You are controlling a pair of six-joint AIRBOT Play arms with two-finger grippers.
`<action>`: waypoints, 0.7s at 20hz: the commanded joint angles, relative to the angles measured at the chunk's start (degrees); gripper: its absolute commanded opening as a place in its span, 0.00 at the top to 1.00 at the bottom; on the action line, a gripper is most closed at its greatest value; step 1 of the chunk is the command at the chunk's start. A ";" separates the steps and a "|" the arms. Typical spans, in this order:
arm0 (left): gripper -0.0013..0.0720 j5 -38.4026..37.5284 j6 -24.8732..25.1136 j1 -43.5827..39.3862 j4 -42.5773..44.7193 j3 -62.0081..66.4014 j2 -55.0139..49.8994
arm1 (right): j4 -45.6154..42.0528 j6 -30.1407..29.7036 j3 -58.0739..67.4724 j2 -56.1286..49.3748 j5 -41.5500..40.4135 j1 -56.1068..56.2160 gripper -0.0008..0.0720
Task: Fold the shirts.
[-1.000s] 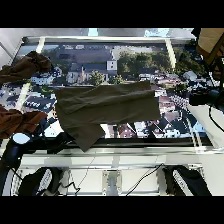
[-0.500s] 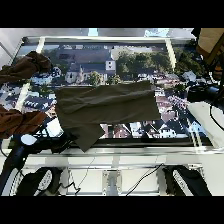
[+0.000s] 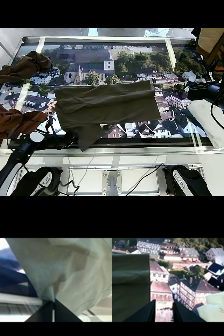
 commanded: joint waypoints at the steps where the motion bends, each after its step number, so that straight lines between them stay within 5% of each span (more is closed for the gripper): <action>1: 0.97 -2.97 3.82 -0.31 -1.66 4.13 -0.17 | -0.98 3.45 -0.02 -0.15 -2.73 0.00 0.62; 6: 0.97 -9.77 5.92 -0.31 -1.60 16.46 -0.15 | -1.38 6.51 -0.04 -6.01 1.51 -0.02 0.61; 7: 0.97 -11.06 5.95 -0.31 -1.60 18.51 -0.15 | -1.51 6.49 -0.57 -8.20 3.21 -0.11 0.52; 10: 0.97 -13.16 7.50 -0.31 -1.55 21.68 -0.13 | -0.35 6.36 -5.38 -14.32 7.56 -3.15 0.47; 14: 0.97 -13.07 8.66 -0.31 -1.38 21.77 -0.15 | 12.72 1.57 -14.51 -21.97 7.17 -11.23 0.46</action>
